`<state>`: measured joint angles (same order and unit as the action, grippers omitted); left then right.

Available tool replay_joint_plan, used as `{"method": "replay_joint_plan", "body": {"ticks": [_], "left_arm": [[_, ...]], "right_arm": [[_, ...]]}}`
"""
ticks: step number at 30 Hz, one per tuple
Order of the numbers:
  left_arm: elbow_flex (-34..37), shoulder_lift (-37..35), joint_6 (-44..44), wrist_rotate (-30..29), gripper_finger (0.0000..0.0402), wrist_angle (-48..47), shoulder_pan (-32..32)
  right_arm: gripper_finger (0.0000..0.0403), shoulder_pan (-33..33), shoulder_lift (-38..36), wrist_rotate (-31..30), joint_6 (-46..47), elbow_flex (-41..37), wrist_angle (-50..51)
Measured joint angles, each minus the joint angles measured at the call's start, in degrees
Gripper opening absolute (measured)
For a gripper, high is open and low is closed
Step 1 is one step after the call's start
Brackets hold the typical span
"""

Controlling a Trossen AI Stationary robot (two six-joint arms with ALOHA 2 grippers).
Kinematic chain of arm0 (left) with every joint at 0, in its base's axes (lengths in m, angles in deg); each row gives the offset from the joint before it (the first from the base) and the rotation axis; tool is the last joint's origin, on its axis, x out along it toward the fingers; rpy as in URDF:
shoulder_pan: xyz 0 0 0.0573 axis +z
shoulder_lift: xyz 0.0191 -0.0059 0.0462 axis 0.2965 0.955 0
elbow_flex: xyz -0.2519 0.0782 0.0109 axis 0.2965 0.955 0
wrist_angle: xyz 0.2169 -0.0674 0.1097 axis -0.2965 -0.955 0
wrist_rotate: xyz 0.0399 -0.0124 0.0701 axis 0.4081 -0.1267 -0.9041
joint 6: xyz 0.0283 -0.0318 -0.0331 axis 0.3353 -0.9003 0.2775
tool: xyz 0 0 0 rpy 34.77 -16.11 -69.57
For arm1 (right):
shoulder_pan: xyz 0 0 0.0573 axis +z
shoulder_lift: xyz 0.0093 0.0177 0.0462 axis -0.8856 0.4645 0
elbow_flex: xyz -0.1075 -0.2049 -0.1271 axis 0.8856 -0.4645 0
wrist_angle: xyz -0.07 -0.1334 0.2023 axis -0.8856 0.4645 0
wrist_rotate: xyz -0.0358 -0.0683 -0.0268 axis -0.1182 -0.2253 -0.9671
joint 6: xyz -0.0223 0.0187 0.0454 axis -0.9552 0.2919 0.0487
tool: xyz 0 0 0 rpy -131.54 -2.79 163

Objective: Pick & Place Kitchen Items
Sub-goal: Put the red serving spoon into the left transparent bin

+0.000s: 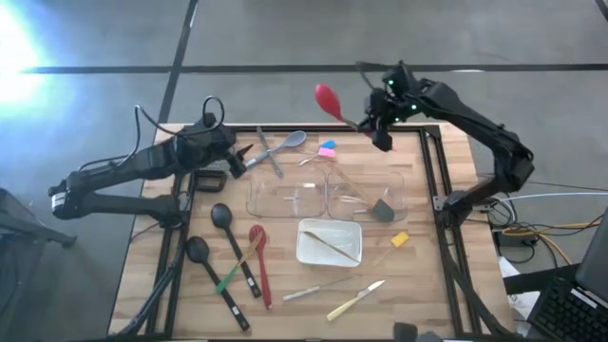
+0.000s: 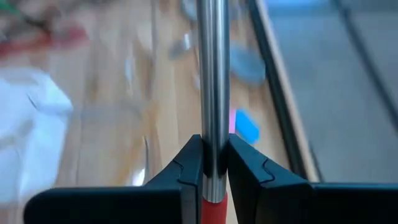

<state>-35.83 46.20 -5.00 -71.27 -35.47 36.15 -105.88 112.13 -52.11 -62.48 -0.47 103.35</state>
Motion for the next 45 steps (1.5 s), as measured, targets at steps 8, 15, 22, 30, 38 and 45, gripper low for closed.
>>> {"method": "replay_joint_plan", "body": {"ticks": [8, 15, 22, 30, 38, 45], "left_arm": [[1.6, 5.2, 0.0, 4.9, 0.0266, 11.5, 0.0], [1.8, 10.2, 0.8, 12.2, 0.0266, 23.9, 0.0], [1.8, 14.9, 1.6, 19.9, 0.0266, 34.8, 0.0], [1.8, 20.4, 1.9, 30.8, 0.0266, 48.4, 0.0], [0.8, 24.5, 0.4, 34.9, 0.0266, 53.3, 0.0], [-3.1, 28.6, -0.8, 40.4, 0.0262, 54.1, 0.0]], "right_arm": [[0.0039, 5.9, -2.9, 8.4, 4.5, -0.2, -15.1], [0.0039, 13.2, -1.7, 9.7, 4.4, -0.4, -22.8], [0.0038, 19.0, -1.0, 13.9, 4.5, -0.6, -32.1], [0.0038, 20.4, 3.2, 13.3, 7.5, -0.7, -40.0], [0.0038, 20.5, 6.3, 13.9, 8.7, -0.7, -46.7], [0.0038, 20.4, 7.6, 14.0, 10.1, -0.7, -49.5]]}}
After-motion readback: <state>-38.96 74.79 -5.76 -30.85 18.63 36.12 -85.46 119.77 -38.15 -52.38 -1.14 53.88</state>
